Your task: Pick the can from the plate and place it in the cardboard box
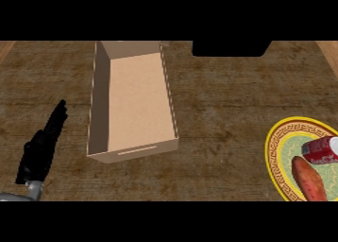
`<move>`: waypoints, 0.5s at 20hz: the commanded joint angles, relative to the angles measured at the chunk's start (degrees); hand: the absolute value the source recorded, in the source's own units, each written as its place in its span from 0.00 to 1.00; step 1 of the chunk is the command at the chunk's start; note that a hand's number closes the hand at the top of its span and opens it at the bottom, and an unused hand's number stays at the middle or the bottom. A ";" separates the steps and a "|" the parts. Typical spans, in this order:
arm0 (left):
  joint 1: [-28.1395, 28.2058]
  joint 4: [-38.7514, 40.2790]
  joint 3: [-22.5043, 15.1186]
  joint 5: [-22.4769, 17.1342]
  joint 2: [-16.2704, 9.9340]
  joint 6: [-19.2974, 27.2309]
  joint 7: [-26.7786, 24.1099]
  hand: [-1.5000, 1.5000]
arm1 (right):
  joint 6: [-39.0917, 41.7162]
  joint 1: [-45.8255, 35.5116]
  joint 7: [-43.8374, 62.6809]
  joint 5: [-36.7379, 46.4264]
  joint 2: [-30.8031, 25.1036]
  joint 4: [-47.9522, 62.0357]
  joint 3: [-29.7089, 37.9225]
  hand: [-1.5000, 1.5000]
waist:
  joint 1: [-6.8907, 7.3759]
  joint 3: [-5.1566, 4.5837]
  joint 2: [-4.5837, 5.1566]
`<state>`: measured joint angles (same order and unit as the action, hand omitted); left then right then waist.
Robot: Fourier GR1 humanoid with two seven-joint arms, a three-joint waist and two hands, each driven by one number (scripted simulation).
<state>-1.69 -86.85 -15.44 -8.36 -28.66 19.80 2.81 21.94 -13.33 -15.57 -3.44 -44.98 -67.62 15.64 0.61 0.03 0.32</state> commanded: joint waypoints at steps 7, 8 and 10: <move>1.23 -3.11 -0.14 1.00 1.00 0.67 0.97 0.50 | 15.88 2.10 2.88 13.10 -14.69 -5.07 -12.83 0.00 | 0.03 -0.06 -0.42; 0.34 0.12 -0.26 1.56 1.90 0.58 -0.04 0.50 | 19.75 0.20 4.12 12.25 -16.61 -4.52 -13.13 0.00 | -0.08 -0.11 -0.22; 0.91 -1.05 1.00 1.83 1.12 0.61 0.51 0.50 | 21.04 1.27 8.31 11.54 -15.03 -9.83 -14.04 0.00 | -0.62 -0.11 -0.50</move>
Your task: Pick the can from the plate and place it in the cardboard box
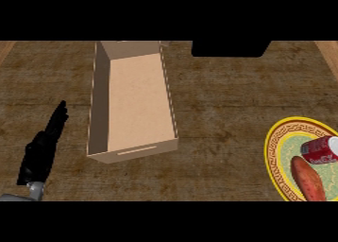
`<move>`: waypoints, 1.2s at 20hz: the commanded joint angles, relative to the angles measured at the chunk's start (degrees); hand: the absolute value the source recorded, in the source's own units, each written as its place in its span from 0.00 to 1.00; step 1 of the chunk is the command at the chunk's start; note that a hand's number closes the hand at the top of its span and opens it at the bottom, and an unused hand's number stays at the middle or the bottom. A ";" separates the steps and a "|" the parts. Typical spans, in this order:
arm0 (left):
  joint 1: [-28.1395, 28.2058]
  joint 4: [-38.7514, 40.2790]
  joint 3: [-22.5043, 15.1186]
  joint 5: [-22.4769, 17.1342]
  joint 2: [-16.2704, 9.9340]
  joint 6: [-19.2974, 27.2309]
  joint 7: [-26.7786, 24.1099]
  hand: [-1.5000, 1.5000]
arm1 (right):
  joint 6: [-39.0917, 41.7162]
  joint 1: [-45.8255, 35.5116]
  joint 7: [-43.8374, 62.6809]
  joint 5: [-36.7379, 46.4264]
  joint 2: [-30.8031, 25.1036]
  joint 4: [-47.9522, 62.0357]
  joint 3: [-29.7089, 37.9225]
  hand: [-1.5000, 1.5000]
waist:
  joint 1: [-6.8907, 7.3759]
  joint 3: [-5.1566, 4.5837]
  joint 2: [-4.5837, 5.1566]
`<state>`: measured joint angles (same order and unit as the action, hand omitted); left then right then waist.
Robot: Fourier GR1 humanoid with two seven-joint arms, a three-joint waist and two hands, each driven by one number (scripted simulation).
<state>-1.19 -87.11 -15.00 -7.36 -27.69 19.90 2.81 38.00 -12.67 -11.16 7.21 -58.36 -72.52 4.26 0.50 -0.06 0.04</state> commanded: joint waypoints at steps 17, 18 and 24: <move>4.14 -4.17 5.27 6.16 3.70 -5.32 2.90 0.50 | 1.89 5.70 12.07 15.28 11.42 -9.67 -1.70 0.00 | -0.40 0.07 -0.12; 4.16 -3.30 5.57 6.19 4.58 -4.82 1.31 0.50 | 2.96 10.89 13.37 12.46 9.79 -14.80 1.78 0.00 | -0.90 0.05 -0.21; 2.46 -2.25 8.41 8.13 7.02 -7.45 2.18 0.50 | 5.07 5.92 14.01 16.94 14.75 -12.50 2.07 0.00 | -0.53 0.05 -0.11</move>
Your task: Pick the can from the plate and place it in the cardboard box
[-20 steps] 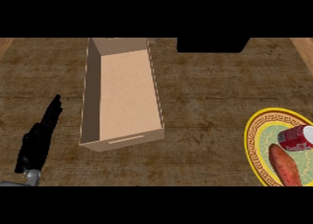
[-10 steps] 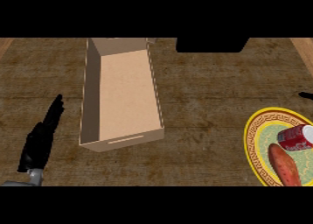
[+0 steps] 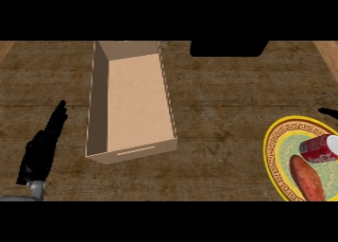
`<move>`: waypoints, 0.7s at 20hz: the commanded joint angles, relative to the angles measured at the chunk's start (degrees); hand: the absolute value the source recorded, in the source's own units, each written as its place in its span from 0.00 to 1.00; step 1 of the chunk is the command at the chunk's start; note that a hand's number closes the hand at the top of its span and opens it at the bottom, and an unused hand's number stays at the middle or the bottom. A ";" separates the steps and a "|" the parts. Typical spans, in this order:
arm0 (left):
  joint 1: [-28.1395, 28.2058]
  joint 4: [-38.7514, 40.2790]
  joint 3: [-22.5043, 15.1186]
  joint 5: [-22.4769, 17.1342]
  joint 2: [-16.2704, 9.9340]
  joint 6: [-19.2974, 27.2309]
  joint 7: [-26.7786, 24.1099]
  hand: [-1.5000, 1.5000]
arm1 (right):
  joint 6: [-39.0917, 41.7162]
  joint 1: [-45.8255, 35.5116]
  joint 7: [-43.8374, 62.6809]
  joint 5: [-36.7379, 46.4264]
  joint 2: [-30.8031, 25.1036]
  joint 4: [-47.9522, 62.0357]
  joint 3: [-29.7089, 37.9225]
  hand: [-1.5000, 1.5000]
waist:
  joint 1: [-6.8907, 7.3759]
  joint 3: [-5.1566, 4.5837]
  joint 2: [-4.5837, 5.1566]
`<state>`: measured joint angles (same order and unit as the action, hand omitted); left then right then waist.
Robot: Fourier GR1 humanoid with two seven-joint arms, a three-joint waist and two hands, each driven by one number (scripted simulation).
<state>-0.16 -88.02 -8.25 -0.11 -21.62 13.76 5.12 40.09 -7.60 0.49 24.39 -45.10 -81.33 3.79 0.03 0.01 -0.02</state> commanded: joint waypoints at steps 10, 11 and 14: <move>-0.69 0.43 5.18 4.10 3.75 -4.99 0.91 0.50 | 0.35 0.35 -6.44 9.13 3.68 2.86 3.89 0.00 | -0.04 -0.02 -0.01; 4.16 -4.32 3.64 4.66 3.96 -4.58 1.09 0.50 | -0.69 1.81 -6.43 8.90 5.11 2.57 3.80 0.00 | 0.07 -0.01 -0.05; 2.71 -3.08 5.70 4.38 4.37 -6.24 0.90 0.50 | -1.82 -1.03 -9.51 11.58 5.04 7.74 4.10 0.00 | 0.15 0.00 0.01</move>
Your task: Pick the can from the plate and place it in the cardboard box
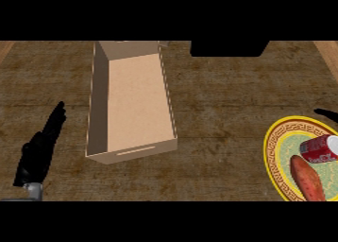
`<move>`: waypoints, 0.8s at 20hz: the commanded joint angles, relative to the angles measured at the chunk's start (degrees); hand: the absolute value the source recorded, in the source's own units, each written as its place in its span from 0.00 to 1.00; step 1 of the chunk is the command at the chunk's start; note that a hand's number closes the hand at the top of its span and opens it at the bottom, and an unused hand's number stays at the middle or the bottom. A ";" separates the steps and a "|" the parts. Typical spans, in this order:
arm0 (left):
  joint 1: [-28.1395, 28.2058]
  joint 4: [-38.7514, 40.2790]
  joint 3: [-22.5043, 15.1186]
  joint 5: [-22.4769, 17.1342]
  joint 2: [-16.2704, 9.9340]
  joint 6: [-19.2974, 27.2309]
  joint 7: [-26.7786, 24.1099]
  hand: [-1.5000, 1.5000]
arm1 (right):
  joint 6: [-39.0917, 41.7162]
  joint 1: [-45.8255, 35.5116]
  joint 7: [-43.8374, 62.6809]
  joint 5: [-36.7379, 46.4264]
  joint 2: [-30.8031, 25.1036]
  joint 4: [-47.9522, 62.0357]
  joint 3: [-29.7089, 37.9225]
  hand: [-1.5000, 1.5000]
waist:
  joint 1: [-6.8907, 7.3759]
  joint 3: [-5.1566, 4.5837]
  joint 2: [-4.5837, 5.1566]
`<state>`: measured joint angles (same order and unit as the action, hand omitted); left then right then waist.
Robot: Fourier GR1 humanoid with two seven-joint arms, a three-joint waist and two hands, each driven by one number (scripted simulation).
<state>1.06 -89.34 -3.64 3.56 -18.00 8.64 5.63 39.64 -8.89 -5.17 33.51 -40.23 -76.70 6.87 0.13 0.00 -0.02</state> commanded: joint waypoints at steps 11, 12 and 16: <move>1.52 -4.52 2.93 3.05 2.62 -3.08 2.07 0.50 | -2.41 -3.90 -6.06 8.95 2.75 9.76 -1.40 0.00 | 0.33 0.03 0.06; 1.29 -3.23 1.13 5.35 4.91 -1.83 1.99 0.50 | 0.63 -2.04 -0.53 7.47 5.13 2.28 -0.66 0.00 | -0.01 0.00 0.00; -1.35 1.77 3.21 5.67 5.43 -2.43 -0.82 0.50 | 1.44 -4.21 -3.24 7.65 5.57 7.72 0.31 1.00 | 0.04 0.00 0.05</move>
<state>1.37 -89.74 -1.36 8.43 -13.39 6.63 5.48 39.92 -10.48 -7.50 40.55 -35.48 -72.76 6.87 0.11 -0.01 -0.01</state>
